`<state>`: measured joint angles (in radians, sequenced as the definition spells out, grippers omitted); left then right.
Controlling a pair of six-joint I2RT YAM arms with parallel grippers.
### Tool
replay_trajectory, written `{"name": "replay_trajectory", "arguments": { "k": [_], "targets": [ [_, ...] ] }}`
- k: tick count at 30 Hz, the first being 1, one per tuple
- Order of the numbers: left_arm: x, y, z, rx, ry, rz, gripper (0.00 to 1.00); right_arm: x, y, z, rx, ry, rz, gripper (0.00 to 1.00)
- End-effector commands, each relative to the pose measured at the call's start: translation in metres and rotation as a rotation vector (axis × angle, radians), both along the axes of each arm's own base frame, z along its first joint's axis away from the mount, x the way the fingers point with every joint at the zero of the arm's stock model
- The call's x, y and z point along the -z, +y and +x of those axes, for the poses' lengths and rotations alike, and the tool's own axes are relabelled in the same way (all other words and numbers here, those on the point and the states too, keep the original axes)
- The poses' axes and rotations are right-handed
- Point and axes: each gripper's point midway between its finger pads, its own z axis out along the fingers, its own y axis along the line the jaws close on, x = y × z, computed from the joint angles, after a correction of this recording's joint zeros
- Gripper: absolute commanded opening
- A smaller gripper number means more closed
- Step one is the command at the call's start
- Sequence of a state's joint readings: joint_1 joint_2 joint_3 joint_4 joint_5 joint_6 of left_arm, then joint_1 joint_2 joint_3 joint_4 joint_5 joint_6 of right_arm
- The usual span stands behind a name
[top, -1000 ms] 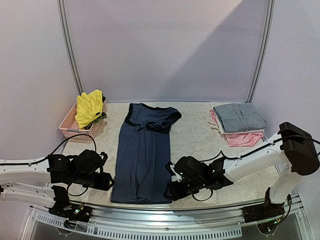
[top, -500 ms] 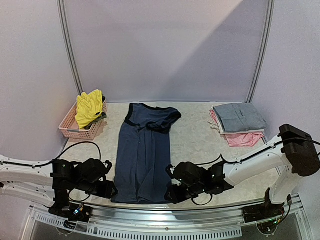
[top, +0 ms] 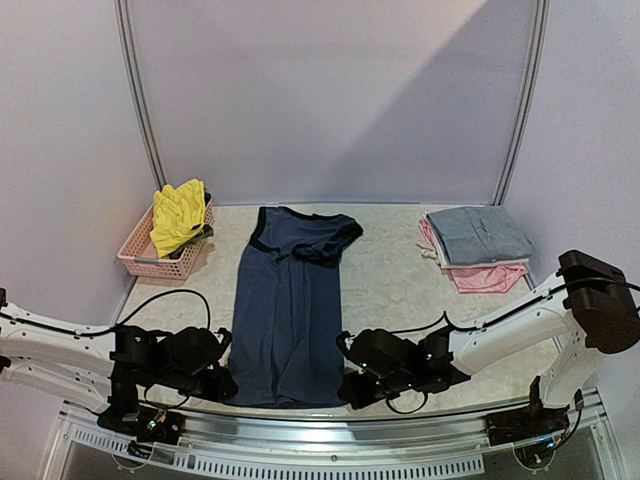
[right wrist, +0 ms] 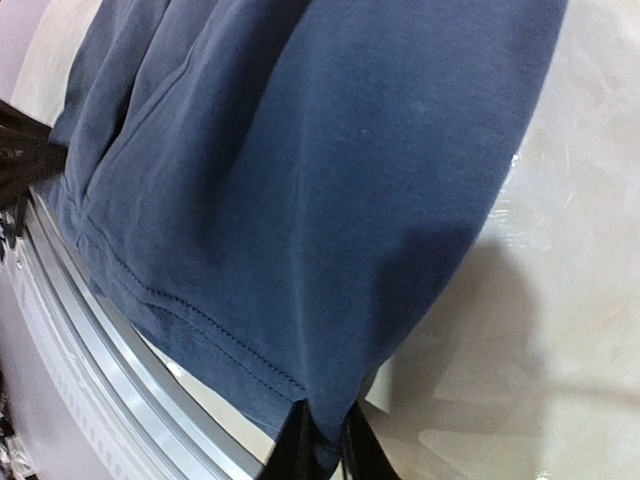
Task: Fold and stack the mixed laundry pile
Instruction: Pick up the rectangle-folded tank top from the corner of the board.
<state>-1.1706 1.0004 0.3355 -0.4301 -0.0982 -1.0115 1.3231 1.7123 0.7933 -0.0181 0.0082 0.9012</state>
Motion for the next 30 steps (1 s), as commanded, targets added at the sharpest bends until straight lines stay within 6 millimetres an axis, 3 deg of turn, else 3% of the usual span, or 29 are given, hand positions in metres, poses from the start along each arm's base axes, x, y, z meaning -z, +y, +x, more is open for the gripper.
{"name": "replay_trajectory", "arguments": {
  "k": [1, 6, 13, 15, 20, 24, 30],
  "targets": [
    [0.005, -0.011, -0.003, 0.024, -0.011, -0.013, 0.12, 0.019, -0.021, -0.007, -0.008, 0.0, -0.081, 0.05],
    [-0.006, -0.034, -0.007, 0.083, -0.034, 0.005, 0.05, 0.015, -0.043, -0.009, -0.004, -0.006, -0.117, 0.0],
    [-0.04, -0.065, -0.032, 0.173, -0.075, 0.031, 0.04, -0.037, -0.049, -0.048, -0.088, 0.004, -0.034, 0.0],
    [-0.041, -0.067, -0.04, 0.192, -0.078, 0.041, 0.04, -0.04, -0.058, -0.055, -0.092, -0.001, -0.063, 0.0],
    [-0.033, -0.071, -0.049, 0.213, -0.07, 0.053, 0.03, -0.037, -0.059, -0.056, -0.079, 0.006, -0.057, 0.0],
    [-0.038, -0.073, -0.047, 0.211, -0.088, 0.058, 0.03, -0.037, -0.055, -0.05, -0.069, -0.018, -0.077, 0.0],
    [-0.056, -0.065, -0.035, 0.187, -0.159, 0.069, 0.02, -0.061, -0.054, -0.038, -0.037, -0.088, -0.063, 0.0]
  ]
}}
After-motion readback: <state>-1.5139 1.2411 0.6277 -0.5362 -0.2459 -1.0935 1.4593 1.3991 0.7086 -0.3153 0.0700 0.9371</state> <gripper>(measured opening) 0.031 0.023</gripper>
